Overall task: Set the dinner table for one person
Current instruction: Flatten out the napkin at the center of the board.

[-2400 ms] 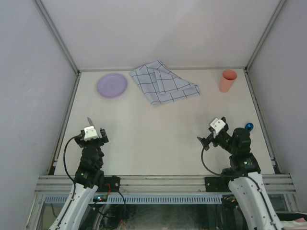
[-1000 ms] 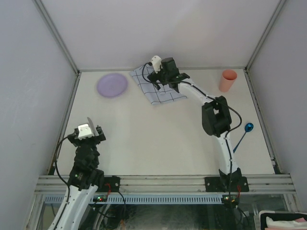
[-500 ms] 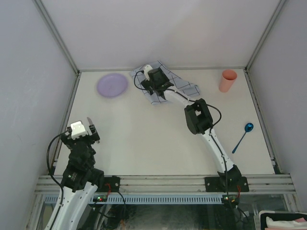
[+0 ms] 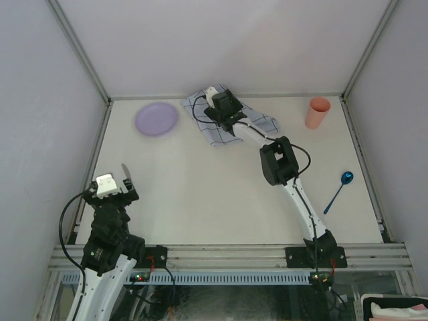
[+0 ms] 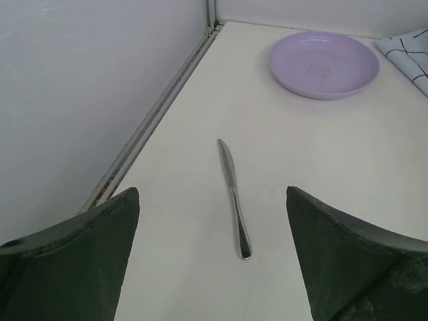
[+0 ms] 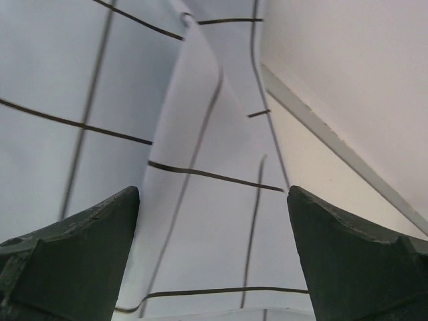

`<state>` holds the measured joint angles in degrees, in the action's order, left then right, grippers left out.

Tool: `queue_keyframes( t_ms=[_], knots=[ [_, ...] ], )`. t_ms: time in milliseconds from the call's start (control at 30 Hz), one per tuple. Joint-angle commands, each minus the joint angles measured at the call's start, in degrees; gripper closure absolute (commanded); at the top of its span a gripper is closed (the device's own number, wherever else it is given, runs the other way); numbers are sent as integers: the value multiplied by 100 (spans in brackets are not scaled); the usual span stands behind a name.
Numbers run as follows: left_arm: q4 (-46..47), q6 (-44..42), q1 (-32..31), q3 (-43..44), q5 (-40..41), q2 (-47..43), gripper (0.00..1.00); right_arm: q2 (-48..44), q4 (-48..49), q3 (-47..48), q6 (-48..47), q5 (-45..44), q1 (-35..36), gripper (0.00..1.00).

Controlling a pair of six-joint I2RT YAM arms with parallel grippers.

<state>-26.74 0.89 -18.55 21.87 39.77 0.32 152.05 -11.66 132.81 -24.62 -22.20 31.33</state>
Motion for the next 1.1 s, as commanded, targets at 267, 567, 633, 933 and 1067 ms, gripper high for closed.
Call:
queue_keyframes(
  t_ms=[267,567,633,933,1067],
  knots=[
    [-19,-261,35,-193,-337,-1216,6,94,453,52,-627,-200,24,9],
    [20,-449,35,-165,-300,-1048,6,229,342,173,-885,-127,319,72],
    [27,-510,40,-173,-280,-1043,6,201,355,168,-840,-127,301,97],
    [20,-546,40,-209,-224,-1093,5,18,254,-163,-764,-101,162,26],
    [28,-557,35,-201,-249,-1106,5,-8,198,-293,-851,-134,66,18]
  ],
)
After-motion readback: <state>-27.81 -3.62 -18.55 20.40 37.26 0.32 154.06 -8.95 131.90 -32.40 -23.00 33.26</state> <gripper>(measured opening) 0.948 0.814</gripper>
